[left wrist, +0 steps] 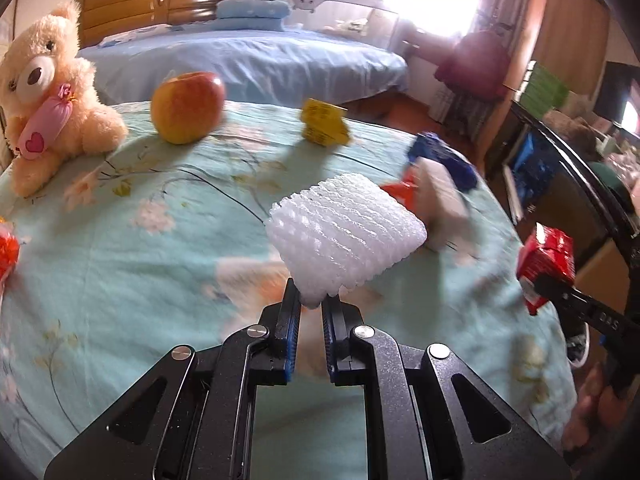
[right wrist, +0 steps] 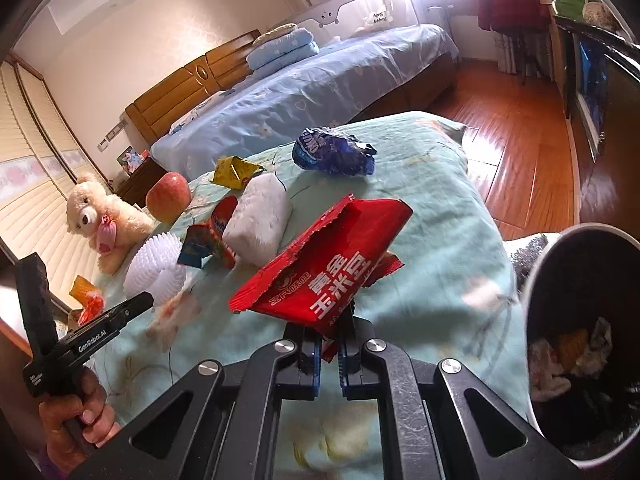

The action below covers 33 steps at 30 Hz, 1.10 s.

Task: Collect trash
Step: 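Carry the foam net and red wrapper over the bin and open both tools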

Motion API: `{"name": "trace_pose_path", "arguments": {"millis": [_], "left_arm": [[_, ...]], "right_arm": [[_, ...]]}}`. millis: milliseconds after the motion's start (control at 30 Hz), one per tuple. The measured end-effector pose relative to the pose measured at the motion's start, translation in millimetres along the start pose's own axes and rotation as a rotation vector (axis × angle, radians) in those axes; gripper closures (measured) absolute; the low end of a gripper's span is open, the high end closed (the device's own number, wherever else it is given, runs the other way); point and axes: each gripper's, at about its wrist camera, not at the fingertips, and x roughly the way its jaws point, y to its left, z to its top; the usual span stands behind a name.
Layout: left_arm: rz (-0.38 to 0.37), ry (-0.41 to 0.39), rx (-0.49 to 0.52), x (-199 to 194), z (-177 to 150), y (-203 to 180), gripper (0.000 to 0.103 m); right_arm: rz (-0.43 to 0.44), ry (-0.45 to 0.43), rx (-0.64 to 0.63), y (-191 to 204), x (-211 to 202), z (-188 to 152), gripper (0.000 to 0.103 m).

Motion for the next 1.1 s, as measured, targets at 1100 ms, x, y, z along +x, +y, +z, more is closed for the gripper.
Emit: {"name": "trace_pose_path", "arguments": {"millis": [1100], "left_arm": [[-0.224,0.072,0.324,3.4,-35.3,-196.0,0.093]], "right_arm": [[-0.162,-0.074,0.161,-115.1,-91.2,-48.6,0.097]]}}
